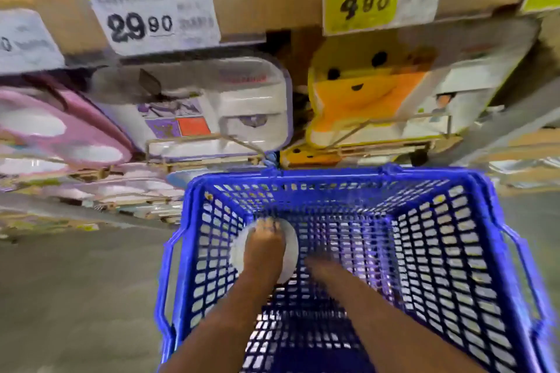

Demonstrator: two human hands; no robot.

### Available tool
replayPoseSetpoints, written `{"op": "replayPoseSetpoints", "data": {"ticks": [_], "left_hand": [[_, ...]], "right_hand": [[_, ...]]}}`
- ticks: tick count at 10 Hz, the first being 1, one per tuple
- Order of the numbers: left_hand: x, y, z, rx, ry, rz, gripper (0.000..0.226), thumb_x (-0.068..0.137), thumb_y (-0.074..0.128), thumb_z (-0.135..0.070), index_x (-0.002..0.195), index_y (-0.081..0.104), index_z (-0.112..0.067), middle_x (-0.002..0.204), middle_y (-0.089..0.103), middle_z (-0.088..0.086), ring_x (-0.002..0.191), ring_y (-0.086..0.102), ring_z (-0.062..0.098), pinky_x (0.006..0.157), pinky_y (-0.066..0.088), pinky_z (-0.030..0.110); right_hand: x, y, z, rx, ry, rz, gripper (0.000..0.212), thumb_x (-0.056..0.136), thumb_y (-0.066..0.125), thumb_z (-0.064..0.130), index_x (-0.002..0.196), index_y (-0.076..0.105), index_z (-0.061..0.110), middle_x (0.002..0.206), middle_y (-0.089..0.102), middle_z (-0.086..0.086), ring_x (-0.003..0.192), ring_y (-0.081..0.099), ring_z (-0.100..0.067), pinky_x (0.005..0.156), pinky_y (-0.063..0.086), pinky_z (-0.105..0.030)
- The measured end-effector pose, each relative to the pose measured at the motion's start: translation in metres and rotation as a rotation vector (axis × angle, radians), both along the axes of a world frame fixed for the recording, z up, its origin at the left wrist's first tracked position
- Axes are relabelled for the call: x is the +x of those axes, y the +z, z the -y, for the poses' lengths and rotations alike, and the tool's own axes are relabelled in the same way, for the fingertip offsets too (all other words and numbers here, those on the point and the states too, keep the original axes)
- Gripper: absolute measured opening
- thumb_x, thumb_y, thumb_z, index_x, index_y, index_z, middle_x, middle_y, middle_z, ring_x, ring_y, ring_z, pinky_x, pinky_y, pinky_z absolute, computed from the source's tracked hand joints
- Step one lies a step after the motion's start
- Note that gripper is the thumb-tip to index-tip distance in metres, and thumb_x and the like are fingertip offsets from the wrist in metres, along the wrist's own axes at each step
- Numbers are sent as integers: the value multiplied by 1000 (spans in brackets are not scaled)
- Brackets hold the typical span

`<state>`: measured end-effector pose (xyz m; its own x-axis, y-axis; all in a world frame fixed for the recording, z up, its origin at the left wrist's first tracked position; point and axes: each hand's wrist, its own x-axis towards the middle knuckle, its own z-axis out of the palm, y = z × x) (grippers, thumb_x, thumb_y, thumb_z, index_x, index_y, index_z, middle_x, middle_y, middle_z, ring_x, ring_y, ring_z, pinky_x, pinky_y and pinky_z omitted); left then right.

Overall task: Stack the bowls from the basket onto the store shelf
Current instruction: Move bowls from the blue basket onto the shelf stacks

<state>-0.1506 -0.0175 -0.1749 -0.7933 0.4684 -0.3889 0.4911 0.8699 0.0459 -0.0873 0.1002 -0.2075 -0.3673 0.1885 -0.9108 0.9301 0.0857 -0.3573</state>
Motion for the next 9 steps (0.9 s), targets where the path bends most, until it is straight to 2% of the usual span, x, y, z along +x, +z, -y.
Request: {"op": "replayPoseSetpoints", "data": {"ticks": [1, 2, 3, 4, 5, 6, 7, 8, 9], "left_hand": [[-9, -8, 1, -142, -45, -57, 33, 68, 37, -9, 60, 68, -12, 58, 60, 2, 53, 61, 17, 44, 44, 25], [-16, -20, 6, -176, -154, -165, 31, 69, 39, -8, 53, 65, -15, 57, 60, -1, 52, 61, 16, 46, 45, 23], [-19, -27, 9, -175, -227, -217, 20, 70, 53, -10, 58, 68, -16, 65, 63, -1, 62, 64, 17, 54, 48, 24], [-21, -29, 11, -104, -167, -108, 6, 73, 69, -10, 78, 71, -12, 88, 66, 6, 84, 64, 24, 68, 49, 31], [-24, -25, 11, -14, -100, -109, 12, 75, 68, -3, 87, 70, -5, 98, 63, 13, 91, 61, 30, 76, 48, 37], [-28, -20, 8, 98, 54, 118, 35, 91, 47, -5, 124, 60, -9, 131, 47, 10, 122, 42, 27, 102, 34, 33], [-23, 5, 2, 426, 295, 259, 42, 95, 45, -4, 136, 52, -7, 140, 43, 11, 129, 40, 26, 108, 32, 29], [-14, 42, -4, 799, 648, 558, 52, 92, 47, 0, 141, 46, -17, 141, 45, 10, 127, 44, 31, 102, 41, 39], [-4, 84, -2, 1133, 873, 733, 69, 68, 54, -5, 134, 48, -26, 129, 53, 7, 121, 48, 34, 99, 45, 52]], "right_hand": [[4, -34, 35, -85, -4, 36, 12, 98, 45, 17, 87, 50, 17, 90, 51, -6, 73, 47, -14, 64, 40, -24], [2, -56, 49, -84, -35, 22, 5, 96, 50, 12, 95, 49, 16, 104, 48, -8, 94, 47, -19, 84, 45, -29], [2, -69, 54, -44, -197, 24, 16, 95, 49, 8, 111, 52, 7, 115, 55, -16, 103, 56, -28, 97, 49, -38], [4, -75, 53, -8, -243, 80, 39, 96, 45, 5, 133, 45, -2, 124, 53, -20, 119, 54, -37, 99, 48, -45], [7, -65, 46, 16, -314, 60, 35, 94, 41, -2, 129, 45, -4, 120, 52, -25, 109, 55, -40, 84, 52, -46], [11, -41, 33, -11, -356, 34, 37, 93, 42, -2, 129, 45, -1, 122, 54, -25, 107, 57, -42, 85, 53, -56], [16, -7, 14, -4, -398, -68, 33, 91, 45, -2, 124, 44, 1, 112, 56, -22, 96, 60, -40, 79, 55, -56], [18, 37, -7, -34, -431, -173, 27, 96, 45, 3, 122, 38, 7, 125, 54, -27, 72, 67, -29, 70, 60, -46], [21, 96, -26, -184, -447, -271, 32, 100, 45, 9, 130, 36, 14, 116, 58, -25, 45, 66, -21, 49, 59, -33]]}}
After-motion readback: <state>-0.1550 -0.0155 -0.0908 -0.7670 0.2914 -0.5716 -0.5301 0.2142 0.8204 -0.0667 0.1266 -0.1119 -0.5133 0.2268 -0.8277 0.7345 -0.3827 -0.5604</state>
